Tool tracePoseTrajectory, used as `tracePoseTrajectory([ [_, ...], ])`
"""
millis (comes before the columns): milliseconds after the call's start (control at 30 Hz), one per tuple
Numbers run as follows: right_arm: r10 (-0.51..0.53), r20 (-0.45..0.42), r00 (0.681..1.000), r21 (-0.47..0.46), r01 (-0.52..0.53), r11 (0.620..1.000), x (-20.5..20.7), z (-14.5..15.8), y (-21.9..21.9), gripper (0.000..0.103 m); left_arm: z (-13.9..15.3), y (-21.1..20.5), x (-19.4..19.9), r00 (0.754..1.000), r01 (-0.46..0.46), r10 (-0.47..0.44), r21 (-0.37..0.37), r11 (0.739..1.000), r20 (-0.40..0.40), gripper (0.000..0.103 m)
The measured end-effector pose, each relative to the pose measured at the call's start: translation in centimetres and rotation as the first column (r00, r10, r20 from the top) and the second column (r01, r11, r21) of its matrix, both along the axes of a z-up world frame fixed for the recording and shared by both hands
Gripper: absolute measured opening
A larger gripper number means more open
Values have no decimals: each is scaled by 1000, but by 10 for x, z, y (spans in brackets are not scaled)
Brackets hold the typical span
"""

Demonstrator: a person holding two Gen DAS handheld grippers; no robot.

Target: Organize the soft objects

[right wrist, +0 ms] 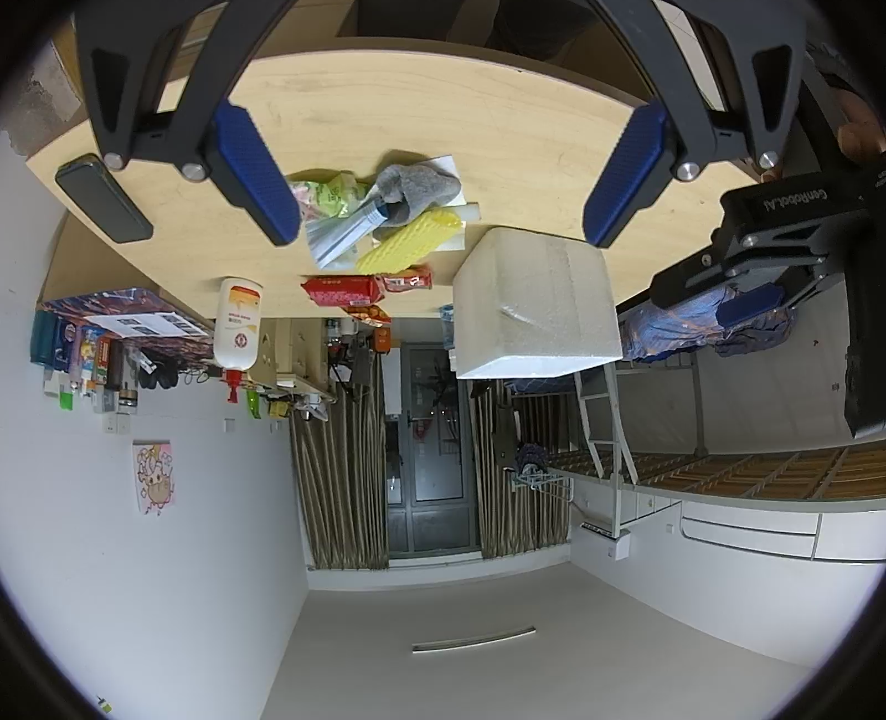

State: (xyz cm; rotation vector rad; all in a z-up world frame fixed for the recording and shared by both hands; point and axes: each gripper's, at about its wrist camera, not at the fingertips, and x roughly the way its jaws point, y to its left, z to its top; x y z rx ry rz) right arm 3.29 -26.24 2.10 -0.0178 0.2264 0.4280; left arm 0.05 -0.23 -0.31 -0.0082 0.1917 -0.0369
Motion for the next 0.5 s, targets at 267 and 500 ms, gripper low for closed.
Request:
tracePoseTrajectory([
  [267, -1, 1, 1000, -2, 1, 1000, 1, -1, 0, 103, 1, 3, -5, 1000, -13, 13, -3, 1000, 12, 103],
  [500, -2, 3, 1000, -5, 2, 1000, 0, -1, 1, 103, 1, 7, 1, 1000, -17, 17, -25, 1000, -7, 103],
])
